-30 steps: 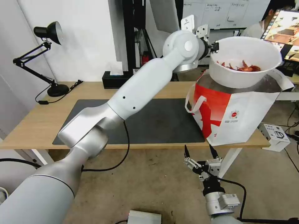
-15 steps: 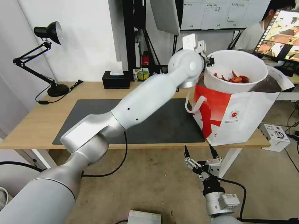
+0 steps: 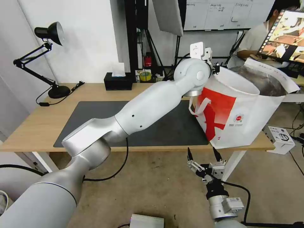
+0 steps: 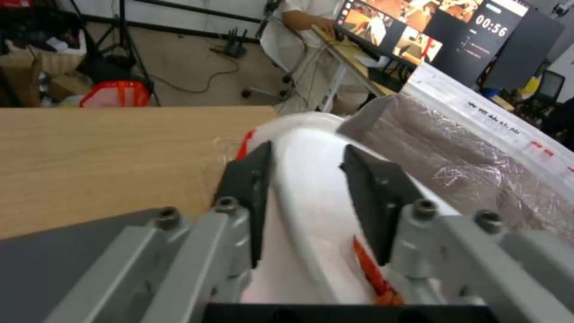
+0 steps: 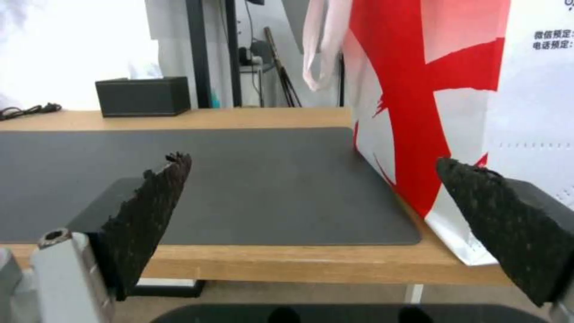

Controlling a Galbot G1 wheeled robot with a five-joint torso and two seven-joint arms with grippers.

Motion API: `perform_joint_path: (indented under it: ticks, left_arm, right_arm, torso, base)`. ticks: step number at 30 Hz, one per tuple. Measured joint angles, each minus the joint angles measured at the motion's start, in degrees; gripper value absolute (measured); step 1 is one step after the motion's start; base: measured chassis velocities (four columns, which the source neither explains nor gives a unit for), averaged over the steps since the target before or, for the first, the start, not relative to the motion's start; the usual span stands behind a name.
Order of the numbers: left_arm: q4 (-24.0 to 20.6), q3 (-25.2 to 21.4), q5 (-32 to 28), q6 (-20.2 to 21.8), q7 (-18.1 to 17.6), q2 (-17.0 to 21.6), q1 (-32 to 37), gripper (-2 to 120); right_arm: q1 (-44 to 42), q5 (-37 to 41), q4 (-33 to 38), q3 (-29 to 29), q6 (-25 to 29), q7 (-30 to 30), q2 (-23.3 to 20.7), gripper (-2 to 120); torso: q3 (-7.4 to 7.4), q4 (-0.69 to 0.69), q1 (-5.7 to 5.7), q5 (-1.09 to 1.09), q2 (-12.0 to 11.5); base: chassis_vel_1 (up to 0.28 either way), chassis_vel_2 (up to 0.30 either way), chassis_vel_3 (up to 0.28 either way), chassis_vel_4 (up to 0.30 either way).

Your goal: Pick up the trash from the table and place it into the takeout bag.

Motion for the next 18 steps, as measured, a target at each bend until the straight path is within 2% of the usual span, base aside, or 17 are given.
perform_joint_path:
  ticks: [2,5,6,9,11,13,18]
  left_arm:
    - [-0.06,0.00,-0.07,0.00,0.01,0.00,0.00,48]
    - [-0.24,0.14,-0.37,0.00,0.00,-0.01,-0.04,63]
    - [-0.24,0.14,-0.37,0.00,0.00,-0.01,-0.04,63]
    - [-0.31,0.26,-0.44,0.00,0.05,-0.01,-0.07,76]
    - [-0.31,0.26,-0.45,0.00,0.06,-0.01,-0.08,80]
    - [-0.38,0.20,-0.50,0.00,0.12,0.02,-0.08,91]
    - [-0.83,-0.04,-0.52,0.00,0.15,0.05,0.10,99]
  right_arm:
    - [0.00,0.00,0.00,0.00,0.00,0.00,0.00,100]
    - [0.00,0.00,0.00,0.00,0.00,0.00,0.00,100]
    - [0.00,0.00,0.00,0.00,0.00,0.00,0.00,100]
    - [0.00,0.00,0.00,0.00,0.00,0.00,0.00,100]
    - [0.00,0.00,0.00,0.00,0.00,0.00,0.00,100]
    - [0.00,0.00,0.00,0.00,0.00,0.00,0.00,100]
    - [0.00,0.00,0.00,0.00,0.00,0.00,0.00,100]
  torso:
    - [0.00,0.00,0.00,0.00,0.00]
    - [0.00,0.00,0.00,0.00,0.00]
    - [0.00,0.00,0.00,0.00,0.00]
    - [0.00,0.00,0.00,0.00,0.00]
    - [0.00,0.00,0.00,0.00,0.00]
    - [0.00,0.00,0.00,0.00,0.00]
    - [0.00,0.00,0.00,0.00,0.00]
  base:
    - [0.000,0.000,0.000,0.000]
    - [0.000,0.000,0.000,0.000]
    - [0.000,0.000,0.000,0.000]
    - [0.000,0.000,0.000,0.000]
    - [0.000,0.000,0.000,0.000]
    - [0.000,0.000,0.000,0.000]
    - [0.000,0.000,0.000,0.000]
